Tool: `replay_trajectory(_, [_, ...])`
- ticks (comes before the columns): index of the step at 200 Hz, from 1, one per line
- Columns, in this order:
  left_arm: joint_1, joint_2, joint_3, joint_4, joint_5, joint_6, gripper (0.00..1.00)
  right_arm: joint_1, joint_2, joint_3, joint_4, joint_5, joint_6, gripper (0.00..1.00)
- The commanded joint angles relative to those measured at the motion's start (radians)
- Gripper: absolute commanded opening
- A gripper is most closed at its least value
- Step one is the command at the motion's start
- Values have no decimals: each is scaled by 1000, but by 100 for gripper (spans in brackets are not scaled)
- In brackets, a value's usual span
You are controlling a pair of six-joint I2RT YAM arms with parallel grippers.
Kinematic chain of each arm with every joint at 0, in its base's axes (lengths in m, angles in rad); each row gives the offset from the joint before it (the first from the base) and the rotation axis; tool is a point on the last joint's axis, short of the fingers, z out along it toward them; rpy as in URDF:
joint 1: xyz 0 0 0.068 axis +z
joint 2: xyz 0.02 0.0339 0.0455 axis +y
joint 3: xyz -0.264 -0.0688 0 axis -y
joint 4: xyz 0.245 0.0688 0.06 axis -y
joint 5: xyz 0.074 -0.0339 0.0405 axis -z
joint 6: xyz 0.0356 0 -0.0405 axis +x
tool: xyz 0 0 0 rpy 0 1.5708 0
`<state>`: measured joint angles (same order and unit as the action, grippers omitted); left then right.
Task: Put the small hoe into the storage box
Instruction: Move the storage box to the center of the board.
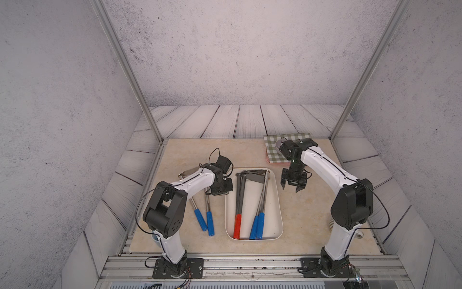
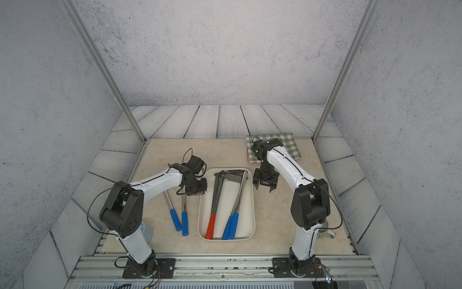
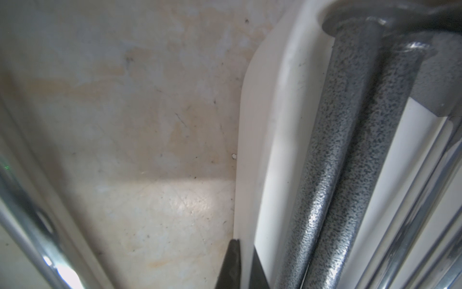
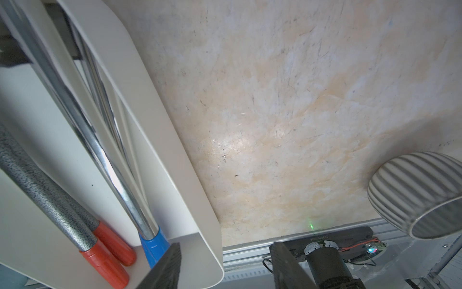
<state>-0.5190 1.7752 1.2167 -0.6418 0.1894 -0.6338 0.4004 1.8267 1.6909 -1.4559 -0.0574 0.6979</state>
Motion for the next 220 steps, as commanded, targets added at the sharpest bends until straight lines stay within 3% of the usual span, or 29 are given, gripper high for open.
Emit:
replay_trajectory(1, [-17,27,52,56,39,-46,0,-7,-50,-5,-9,6,-15,60])
replay_trajectory(65, [-19,66,155,-12,9,4,0,-13,-66,-3,-17,8,-18,64])
replay_trajectory(90, [-20,53,179,-46,1,21,14,-13,-73,7,-20,11,-22,66])
replay_trajectory(152, [-18,-172,199,-149,-146,104,38,-22,-110,69,-20,28,-55,69])
replay_trajectory(181, [-5,-283,151,-175,-241,152,42,-27,-138,82,-8,31,-84,70])
replay_trajectory(220, [77,-358,42,-206,-253,171,44,-33,-182,59,21,39,-122,71])
